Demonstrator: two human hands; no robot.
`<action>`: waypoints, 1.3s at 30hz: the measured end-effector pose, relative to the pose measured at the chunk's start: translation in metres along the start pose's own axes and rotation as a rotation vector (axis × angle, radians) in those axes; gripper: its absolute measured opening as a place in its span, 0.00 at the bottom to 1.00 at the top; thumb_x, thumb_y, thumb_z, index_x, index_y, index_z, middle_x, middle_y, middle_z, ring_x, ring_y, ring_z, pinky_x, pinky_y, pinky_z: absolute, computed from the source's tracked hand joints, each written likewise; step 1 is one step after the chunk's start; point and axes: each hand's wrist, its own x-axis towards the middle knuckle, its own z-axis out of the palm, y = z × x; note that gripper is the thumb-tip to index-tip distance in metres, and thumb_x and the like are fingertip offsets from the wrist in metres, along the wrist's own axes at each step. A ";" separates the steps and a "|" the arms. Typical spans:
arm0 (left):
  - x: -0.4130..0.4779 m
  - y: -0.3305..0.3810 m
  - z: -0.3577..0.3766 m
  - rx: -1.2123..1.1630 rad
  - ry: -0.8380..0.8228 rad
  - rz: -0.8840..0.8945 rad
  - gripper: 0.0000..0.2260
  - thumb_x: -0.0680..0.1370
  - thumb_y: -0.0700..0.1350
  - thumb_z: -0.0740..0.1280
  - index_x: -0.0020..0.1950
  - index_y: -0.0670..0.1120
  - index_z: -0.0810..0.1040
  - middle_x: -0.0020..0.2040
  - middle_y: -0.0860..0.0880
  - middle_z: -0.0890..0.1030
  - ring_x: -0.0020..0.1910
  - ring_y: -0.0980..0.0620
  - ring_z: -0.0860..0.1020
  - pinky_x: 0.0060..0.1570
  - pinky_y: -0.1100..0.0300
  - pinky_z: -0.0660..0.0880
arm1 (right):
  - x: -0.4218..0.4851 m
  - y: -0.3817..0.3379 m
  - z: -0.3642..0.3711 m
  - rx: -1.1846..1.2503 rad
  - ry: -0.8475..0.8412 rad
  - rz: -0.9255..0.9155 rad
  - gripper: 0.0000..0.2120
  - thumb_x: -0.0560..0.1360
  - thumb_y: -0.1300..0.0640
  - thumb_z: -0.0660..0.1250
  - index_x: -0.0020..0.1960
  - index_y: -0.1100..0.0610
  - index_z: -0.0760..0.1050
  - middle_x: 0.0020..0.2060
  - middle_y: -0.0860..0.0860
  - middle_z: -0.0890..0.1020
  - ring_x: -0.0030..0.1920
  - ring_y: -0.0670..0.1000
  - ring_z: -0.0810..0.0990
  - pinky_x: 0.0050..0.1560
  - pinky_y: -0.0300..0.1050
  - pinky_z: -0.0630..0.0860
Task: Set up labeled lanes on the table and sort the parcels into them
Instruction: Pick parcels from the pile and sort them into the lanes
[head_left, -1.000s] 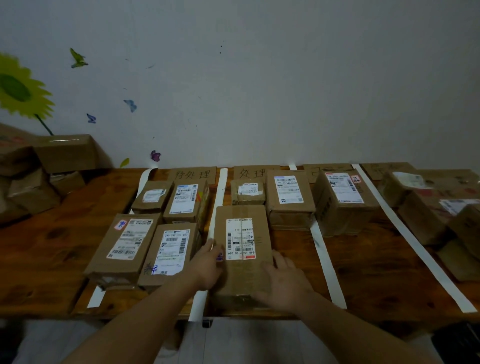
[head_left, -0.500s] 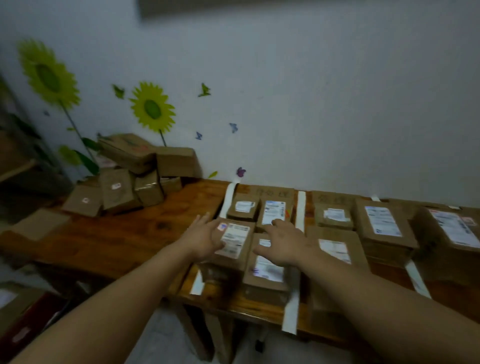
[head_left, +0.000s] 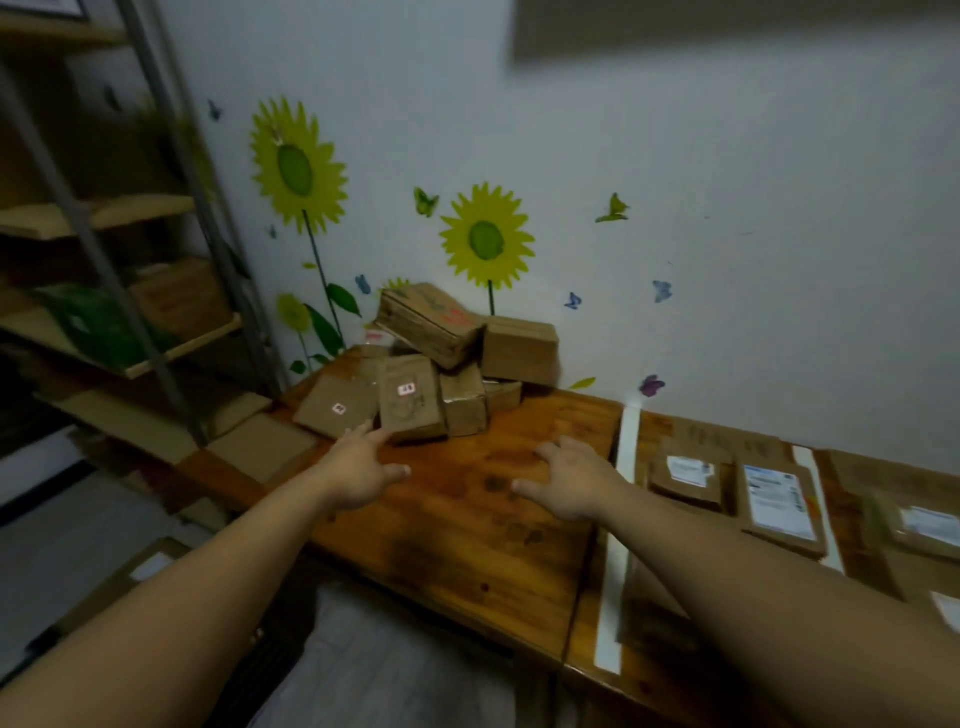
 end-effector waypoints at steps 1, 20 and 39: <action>0.009 -0.008 -0.007 -0.005 0.012 -0.004 0.34 0.75 0.57 0.66 0.77 0.53 0.54 0.78 0.47 0.50 0.76 0.44 0.47 0.73 0.48 0.52 | 0.015 -0.008 -0.002 -0.004 0.007 0.002 0.36 0.74 0.31 0.56 0.75 0.51 0.59 0.73 0.55 0.63 0.72 0.58 0.61 0.70 0.54 0.62; 0.306 -0.077 -0.164 -0.053 0.148 0.003 0.33 0.76 0.53 0.66 0.76 0.48 0.55 0.77 0.44 0.54 0.75 0.45 0.54 0.73 0.50 0.54 | 0.359 -0.084 -0.078 0.093 0.174 0.017 0.32 0.75 0.36 0.61 0.75 0.47 0.61 0.71 0.55 0.68 0.69 0.57 0.67 0.65 0.45 0.65; 0.525 -0.073 -0.147 -0.681 -0.390 0.026 0.12 0.77 0.50 0.63 0.59 0.55 0.68 0.51 0.46 0.78 0.48 0.46 0.78 0.47 0.48 0.76 | 0.464 -0.109 -0.050 0.938 0.420 0.647 0.19 0.71 0.58 0.71 0.60 0.56 0.70 0.51 0.52 0.80 0.49 0.54 0.80 0.49 0.50 0.79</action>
